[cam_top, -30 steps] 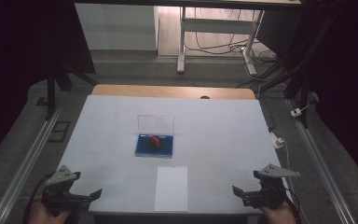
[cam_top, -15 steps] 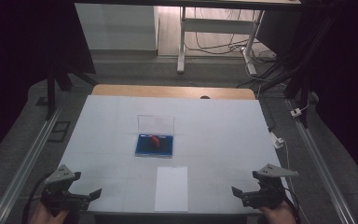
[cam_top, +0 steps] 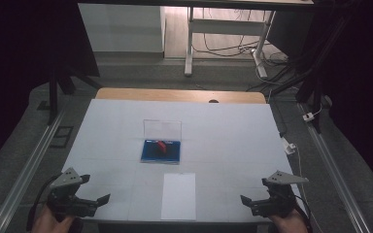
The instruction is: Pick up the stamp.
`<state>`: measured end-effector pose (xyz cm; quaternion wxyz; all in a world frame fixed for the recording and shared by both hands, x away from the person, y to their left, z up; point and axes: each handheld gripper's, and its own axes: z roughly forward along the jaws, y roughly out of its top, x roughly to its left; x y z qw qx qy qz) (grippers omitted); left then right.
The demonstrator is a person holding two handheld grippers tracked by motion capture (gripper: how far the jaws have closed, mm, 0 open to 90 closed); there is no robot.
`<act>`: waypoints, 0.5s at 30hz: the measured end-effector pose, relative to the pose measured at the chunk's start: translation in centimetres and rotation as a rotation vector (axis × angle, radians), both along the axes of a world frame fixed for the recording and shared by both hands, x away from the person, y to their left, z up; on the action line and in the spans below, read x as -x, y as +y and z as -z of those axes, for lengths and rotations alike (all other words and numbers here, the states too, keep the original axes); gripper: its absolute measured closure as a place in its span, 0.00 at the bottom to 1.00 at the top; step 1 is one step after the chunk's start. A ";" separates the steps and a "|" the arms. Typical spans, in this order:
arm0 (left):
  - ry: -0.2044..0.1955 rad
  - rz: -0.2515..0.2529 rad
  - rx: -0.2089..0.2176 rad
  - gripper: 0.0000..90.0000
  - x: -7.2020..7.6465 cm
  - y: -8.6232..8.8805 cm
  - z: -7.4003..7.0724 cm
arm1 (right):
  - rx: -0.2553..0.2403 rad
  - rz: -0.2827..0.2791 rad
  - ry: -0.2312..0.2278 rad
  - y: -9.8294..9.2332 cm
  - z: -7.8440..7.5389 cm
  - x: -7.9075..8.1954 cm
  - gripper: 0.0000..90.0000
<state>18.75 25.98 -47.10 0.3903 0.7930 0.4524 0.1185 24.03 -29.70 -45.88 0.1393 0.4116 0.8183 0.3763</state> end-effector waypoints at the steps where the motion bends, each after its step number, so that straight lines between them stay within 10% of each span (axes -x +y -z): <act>1: -0.009 0.010 -0.001 0.00 -0.2 -0.3 0.0 | 0.000 -0.001 0.000 0.0 0.0 0.0 0.00; 15: 0.000 0.063 0.043 0.00 -1.7 -2.0 -0.5 | 0.000 -0.008 0.004 0.1 0.0 0.0 0.00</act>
